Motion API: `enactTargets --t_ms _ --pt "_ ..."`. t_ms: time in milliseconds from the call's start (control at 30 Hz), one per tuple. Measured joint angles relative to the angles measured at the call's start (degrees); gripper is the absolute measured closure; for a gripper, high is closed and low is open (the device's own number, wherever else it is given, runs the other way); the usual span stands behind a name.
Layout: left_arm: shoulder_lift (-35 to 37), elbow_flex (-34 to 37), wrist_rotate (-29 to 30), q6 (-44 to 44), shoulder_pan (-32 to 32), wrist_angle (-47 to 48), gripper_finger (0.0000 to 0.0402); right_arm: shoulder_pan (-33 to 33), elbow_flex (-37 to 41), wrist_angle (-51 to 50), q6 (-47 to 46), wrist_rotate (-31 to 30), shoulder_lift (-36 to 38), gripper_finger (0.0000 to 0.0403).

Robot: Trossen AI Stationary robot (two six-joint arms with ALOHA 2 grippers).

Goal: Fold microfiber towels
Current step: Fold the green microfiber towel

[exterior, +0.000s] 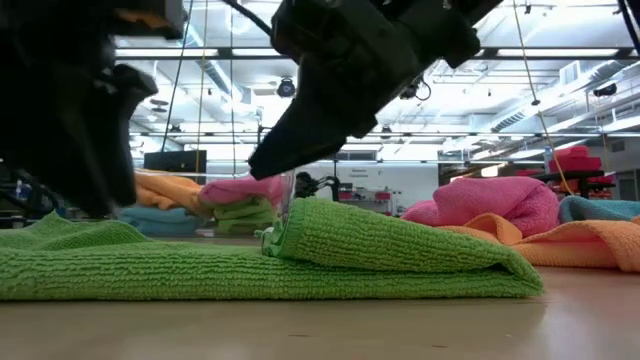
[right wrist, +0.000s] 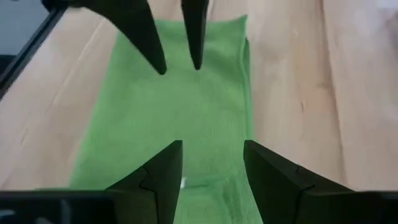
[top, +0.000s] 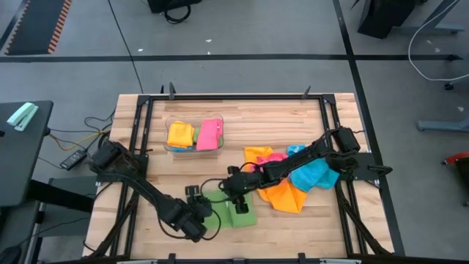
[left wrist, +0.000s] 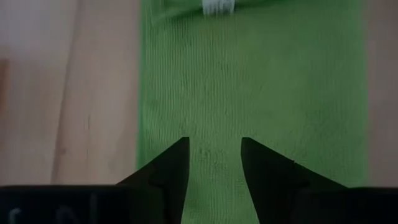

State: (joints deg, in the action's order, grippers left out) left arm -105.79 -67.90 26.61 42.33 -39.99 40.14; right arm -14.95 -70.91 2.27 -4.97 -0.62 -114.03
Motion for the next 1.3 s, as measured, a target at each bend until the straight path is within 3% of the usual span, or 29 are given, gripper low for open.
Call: enactTargets --t_ms 533,1300 --pt "-2.2 0.0 0.8 -0.2 0.0 0.0 0.0282 1.4 0.0 2.3 0.7 -0.2 -4.4 0.0228" --pt "-2.2 0.0 0.8 -0.1 0.0 -0.1 0.0289 1.7 2.9 4.7 0.3 -0.2 -4.4 0.0228"
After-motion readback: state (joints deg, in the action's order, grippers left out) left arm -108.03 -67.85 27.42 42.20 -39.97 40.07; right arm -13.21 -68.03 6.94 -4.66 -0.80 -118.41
